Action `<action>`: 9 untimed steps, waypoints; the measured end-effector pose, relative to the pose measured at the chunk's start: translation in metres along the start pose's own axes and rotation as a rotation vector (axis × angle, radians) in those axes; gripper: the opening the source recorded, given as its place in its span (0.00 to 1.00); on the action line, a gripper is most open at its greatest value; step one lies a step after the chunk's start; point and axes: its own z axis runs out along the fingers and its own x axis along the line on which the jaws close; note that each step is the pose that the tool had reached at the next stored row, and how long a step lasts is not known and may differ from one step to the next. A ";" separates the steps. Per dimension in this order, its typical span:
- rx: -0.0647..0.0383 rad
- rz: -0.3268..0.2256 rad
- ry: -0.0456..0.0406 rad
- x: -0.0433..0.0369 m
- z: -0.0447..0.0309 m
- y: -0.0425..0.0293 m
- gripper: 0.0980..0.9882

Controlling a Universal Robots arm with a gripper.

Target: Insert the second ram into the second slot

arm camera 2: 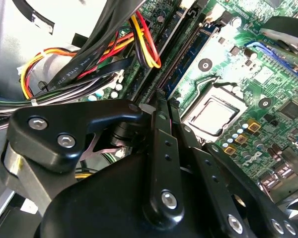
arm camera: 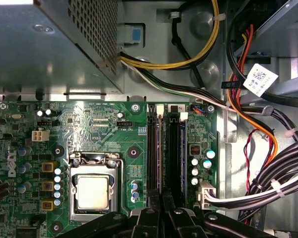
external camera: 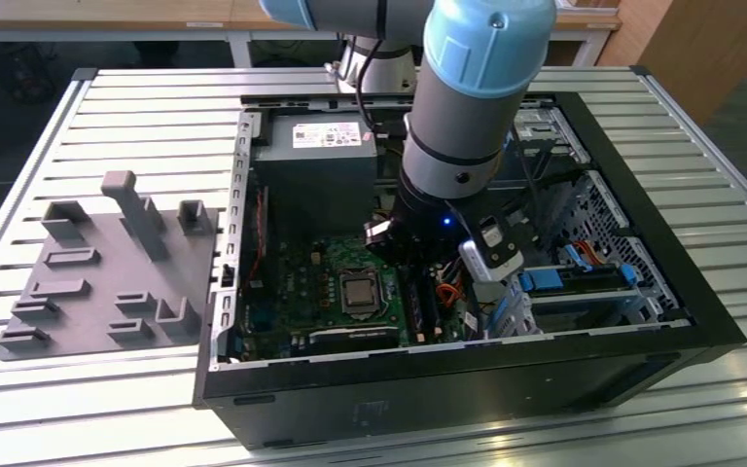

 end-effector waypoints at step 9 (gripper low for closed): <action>0.000 0.006 -0.0003 -0.0001 0.0019 -0.0001 0.04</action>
